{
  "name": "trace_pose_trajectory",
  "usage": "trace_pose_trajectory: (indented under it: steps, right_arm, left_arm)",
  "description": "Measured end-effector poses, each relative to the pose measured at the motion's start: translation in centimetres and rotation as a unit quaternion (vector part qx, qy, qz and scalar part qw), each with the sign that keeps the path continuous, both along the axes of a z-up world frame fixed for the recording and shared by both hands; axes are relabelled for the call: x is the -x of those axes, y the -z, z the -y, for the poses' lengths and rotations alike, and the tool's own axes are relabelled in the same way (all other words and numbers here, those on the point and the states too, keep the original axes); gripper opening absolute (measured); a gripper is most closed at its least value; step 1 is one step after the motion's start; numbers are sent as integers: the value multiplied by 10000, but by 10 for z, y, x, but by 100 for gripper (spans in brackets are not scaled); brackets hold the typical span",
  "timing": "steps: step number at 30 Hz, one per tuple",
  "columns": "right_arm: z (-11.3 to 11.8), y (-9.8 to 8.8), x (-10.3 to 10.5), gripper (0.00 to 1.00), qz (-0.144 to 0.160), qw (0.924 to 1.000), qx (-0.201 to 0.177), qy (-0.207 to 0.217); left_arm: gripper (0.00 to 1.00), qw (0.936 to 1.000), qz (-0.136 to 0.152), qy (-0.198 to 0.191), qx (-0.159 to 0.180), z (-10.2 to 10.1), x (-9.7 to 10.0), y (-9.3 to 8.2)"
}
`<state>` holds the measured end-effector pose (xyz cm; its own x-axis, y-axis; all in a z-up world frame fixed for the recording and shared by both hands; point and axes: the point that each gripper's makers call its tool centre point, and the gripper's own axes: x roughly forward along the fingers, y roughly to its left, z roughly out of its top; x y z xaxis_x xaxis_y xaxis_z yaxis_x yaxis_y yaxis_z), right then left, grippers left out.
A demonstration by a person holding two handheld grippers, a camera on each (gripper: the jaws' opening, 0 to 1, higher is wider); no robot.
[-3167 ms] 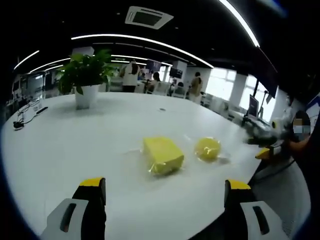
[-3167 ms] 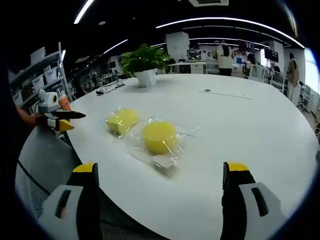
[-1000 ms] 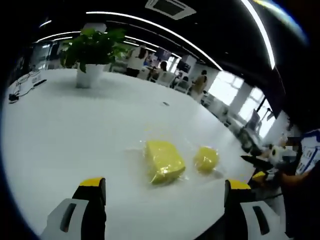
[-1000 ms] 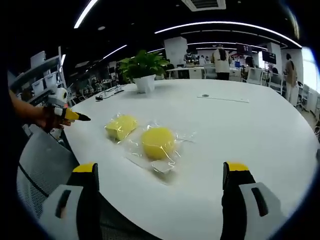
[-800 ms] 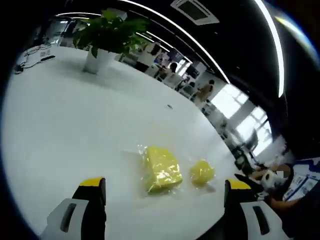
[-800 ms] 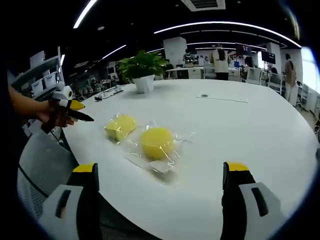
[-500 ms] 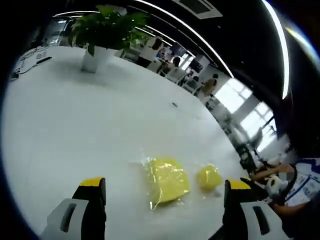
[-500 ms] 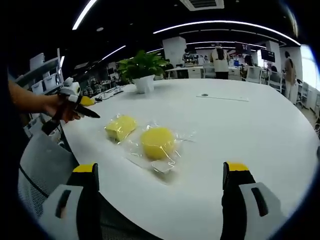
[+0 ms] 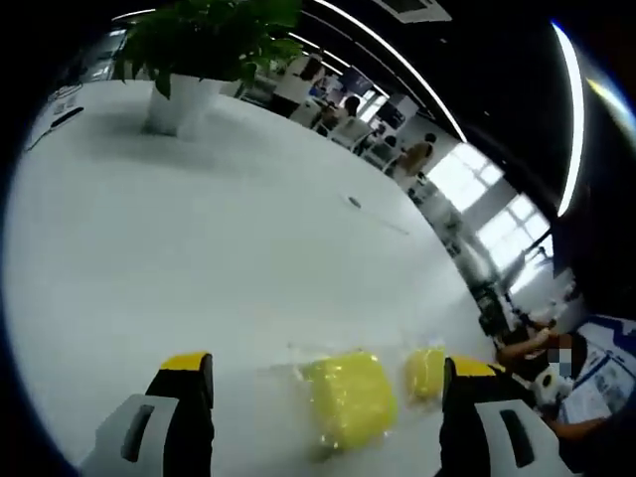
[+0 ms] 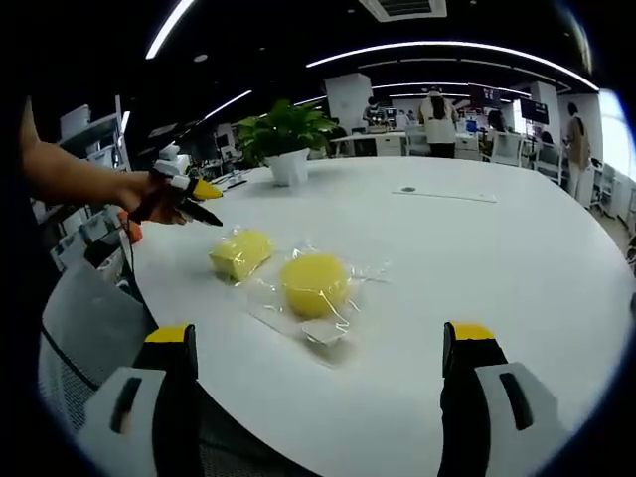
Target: Compare the silicone blocks by pressing each to a similar depth, holding the contact briefly, and releasing to observe deformation and rebound differences across the visible hardness samples.
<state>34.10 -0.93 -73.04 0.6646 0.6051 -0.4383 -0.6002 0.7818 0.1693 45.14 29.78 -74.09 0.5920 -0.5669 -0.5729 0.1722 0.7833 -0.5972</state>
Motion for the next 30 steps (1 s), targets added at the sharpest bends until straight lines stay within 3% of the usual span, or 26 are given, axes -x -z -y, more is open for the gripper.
trace_pose_trajectory:
  steps: [3, 11, 15, 17, 20, 26, 30]
  right_arm:
    - [1, 1, 0, 96, 4, 10000, 64, -3]
    - [2, 2, -1, 96, 35, 9999, 160, 6]
    - [3, 3, -1, 96, 19, 9998, 191, -4]
    - [3, 4, -1, 96, 9, 9998, 199, -10]
    - [2, 5, -1, 96, 16, 9997, 234, -50]
    - [1, 6, 0, 96, 10, 9996, 262, -108]
    - [2, 6, 0, 96, 4, 9997, 249, -80]
  left_arm:
    - [92, 9999, -83, 68, 27, 5, 0, 7]
    - [61, 9991, -186, 392, -7, 18, 0, 22]
    - [45, 9990, -107, 417, -96, 16, -5, 27]
    - [42, 9992, -184, 334, 118, 17, -7, 28]
    - [33, 9962, -607, 81, 615, 18, -6, 35]
    - [14, 9953, -677, -58, 687, 14, -5, 39]
    - [13, 9928, -745, -131, 928, 14, -3, 40]
